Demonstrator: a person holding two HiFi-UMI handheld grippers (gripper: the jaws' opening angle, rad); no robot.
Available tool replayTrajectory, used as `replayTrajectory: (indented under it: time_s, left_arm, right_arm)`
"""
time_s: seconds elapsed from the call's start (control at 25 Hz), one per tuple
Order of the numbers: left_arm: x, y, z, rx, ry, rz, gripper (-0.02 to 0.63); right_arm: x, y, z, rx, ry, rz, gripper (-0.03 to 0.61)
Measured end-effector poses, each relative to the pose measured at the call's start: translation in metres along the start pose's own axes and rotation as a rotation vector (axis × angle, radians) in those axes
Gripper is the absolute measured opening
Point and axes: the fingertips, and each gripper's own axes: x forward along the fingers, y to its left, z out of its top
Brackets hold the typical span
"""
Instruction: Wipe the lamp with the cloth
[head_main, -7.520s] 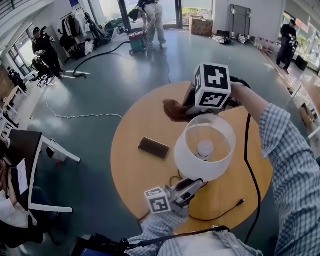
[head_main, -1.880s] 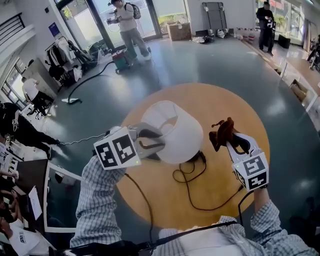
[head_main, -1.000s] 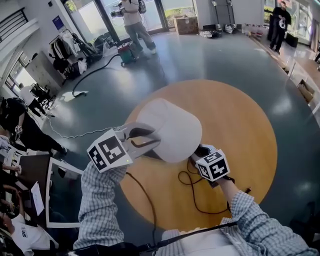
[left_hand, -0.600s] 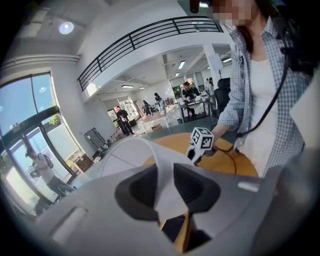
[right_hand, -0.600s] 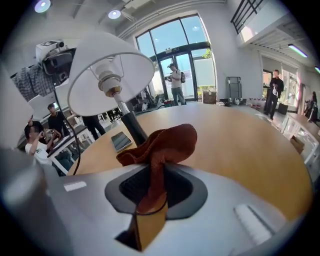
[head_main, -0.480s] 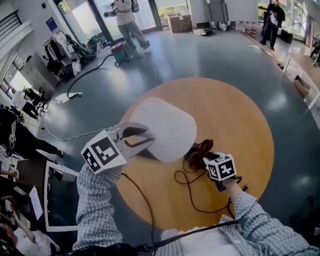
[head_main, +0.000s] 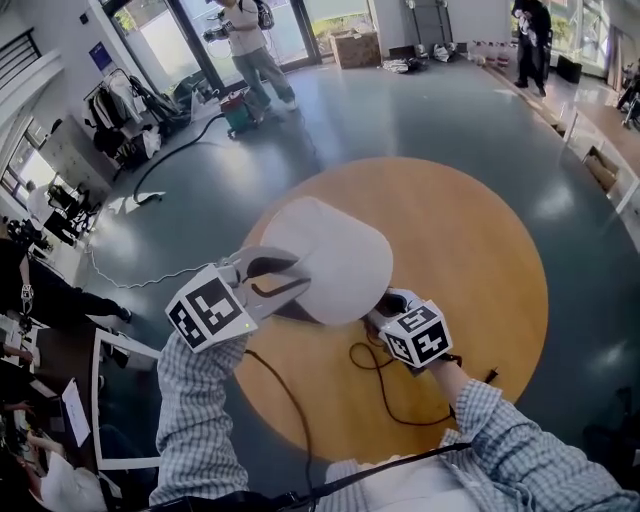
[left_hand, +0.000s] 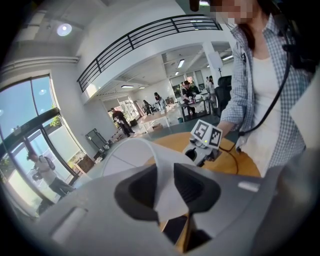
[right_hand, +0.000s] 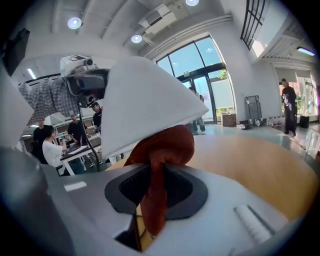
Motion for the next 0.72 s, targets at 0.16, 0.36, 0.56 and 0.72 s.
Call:
replayTrajectory:
  time_s: [0.16, 0.36, 0.56, 0.72]
  left_arm:
    - [0.000, 0.000, 0.001, 0.003, -0.005, 0.002, 0.100]
    - [0.003, -0.002, 0.005, 0.006, -0.012, 0.008, 0.101]
    - [0.009, 0.000, 0.009, 0.014, -0.010, 0.005, 0.101]
    - [0.011, -0.001, 0.010, 0.034, -0.007, 0.003, 0.104]
  right_arm:
    - [0.005, 0.005, -0.004, -0.017, 0.042, 0.012, 0.078]
    - [-0.004, -0.032, -0.055, 0.047, 0.178, -0.084, 0.078]
    - [-0.024, -0.068, -0.093, 0.132, 0.255, -0.161, 0.078]
    - [-0.035, -0.082, -0.109, 0.172, 0.274, -0.198, 0.078]
